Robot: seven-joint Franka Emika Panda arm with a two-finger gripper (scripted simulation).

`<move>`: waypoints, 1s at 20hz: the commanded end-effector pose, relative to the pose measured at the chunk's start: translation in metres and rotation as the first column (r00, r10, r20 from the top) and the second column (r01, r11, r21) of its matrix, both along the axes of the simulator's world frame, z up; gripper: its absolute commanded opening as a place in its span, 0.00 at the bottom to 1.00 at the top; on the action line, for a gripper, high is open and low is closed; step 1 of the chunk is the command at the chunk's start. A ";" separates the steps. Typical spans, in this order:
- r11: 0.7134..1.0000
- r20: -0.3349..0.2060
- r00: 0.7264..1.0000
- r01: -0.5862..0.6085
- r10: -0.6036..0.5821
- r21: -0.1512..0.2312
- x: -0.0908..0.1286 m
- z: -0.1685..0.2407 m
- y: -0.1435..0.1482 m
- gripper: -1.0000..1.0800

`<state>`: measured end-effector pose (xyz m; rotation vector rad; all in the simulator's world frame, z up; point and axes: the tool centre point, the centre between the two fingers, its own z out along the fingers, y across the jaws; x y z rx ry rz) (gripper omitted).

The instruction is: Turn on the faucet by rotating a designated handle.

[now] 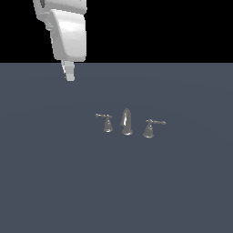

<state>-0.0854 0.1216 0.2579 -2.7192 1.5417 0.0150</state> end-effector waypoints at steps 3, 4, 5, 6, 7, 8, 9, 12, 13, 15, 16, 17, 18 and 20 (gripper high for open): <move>0.997 0.000 0.997 0.080 -0.080 0.000 0.020 -0.019 0.002 0.00; 0.995 0.000 0.995 0.098 -0.098 0.000 0.024 -0.023 0.002 0.00; 0.993 0.000 0.993 0.115 -0.115 0.000 0.028 -0.027 0.002 0.00; 0.991 0.000 0.991 0.132 -0.132 -0.001 0.032 -0.031 0.002 0.00; 0.989 0.000 0.989 0.150 -0.150 -0.001 0.037 -0.035 0.002 0.00; 0.986 0.000 0.986 0.168 -0.168 -0.001 0.041 -0.039 0.001 0.00; 0.983 0.000 0.983 0.185 -0.185 -0.002 0.046 -0.044 0.001 0.00; 0.971 0.000 0.971 0.240 -0.240 -0.004 0.059 -0.057 -0.001 0.00; 0.966 0.000 0.966 0.259 -0.259 -0.004 0.064 -0.062 -0.001 0.00; 0.955 -0.001 0.955 0.298 -0.298 -0.006 0.074 -0.071 -0.003 0.00; 0.948 -0.001 0.948 0.318 -0.318 -0.007 0.079 -0.076 -0.005 0.00; 0.941 0.000 0.941 0.338 -0.338 -0.008 0.084 -0.081 -0.006 0.00; 0.933 0.000 0.933 0.359 -0.359 -0.009 0.089 -0.086 -0.007 0.00; 0.915 0.000 0.915 0.403 -0.403 -0.011 0.100 -0.097 -0.011 0.00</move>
